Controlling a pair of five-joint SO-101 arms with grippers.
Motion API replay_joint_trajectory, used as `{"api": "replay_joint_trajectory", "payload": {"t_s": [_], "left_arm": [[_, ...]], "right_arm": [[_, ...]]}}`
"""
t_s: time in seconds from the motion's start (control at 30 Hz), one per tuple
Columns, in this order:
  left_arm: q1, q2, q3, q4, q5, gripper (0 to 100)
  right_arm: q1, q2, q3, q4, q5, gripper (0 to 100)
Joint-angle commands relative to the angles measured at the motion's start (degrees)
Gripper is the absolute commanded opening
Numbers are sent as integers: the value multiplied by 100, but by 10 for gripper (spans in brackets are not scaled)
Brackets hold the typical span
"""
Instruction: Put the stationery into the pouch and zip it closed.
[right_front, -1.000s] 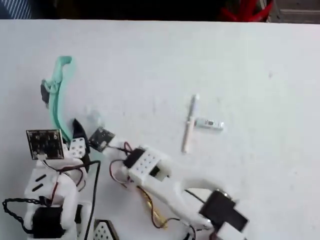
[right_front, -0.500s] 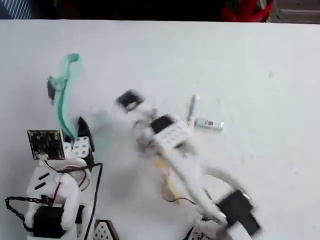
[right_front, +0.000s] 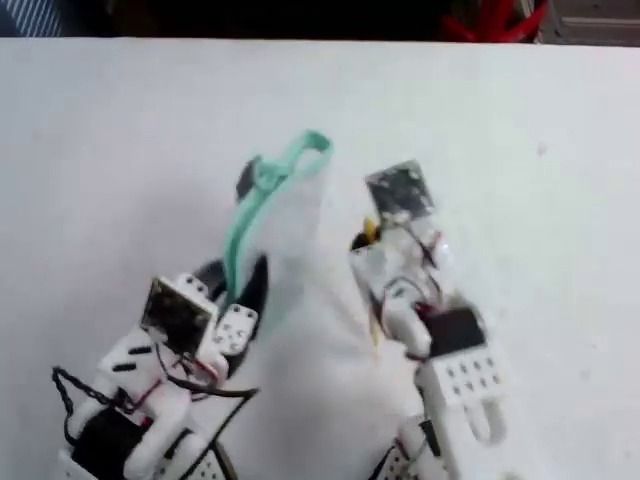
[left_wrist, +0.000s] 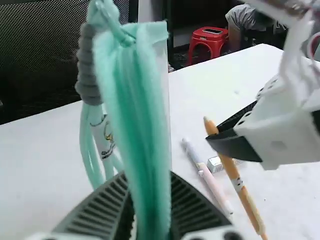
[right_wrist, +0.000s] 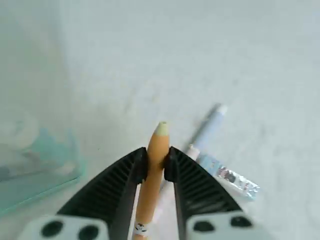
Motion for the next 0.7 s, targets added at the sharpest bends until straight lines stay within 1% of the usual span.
{"api": "replay_joint_trajectory", "payload": {"t_s": [0.0,0.07,0.17,0.23,0.33,0.47,0.53,0.67], "left_arm": [[110,-57,-334,9,-62,24],[119,-57,-334,35,-62,24],[119,-57,-316,79,-62,24],[119,-57,-229,158,-70,24],[119,-57,-44,167,-70,24],[119,-57,-26,167,-70,24],[119,-57,-26,167,-88,24],[119,-57,0,167,-299,24]], "right_arm": [[321,-1086,-651,418,18,18],[303,-1464,-1081,620,-70,18],[31,-1675,-1934,760,-510,18],[-207,-1657,-2637,699,-659,18],[-382,-1473,-3543,277,-703,18],[-418,-690,-4202,-514,-800,18],[-382,-136,-4413,-822,-1196,18],[-374,875,-5169,-1042,-1424,18]]}}
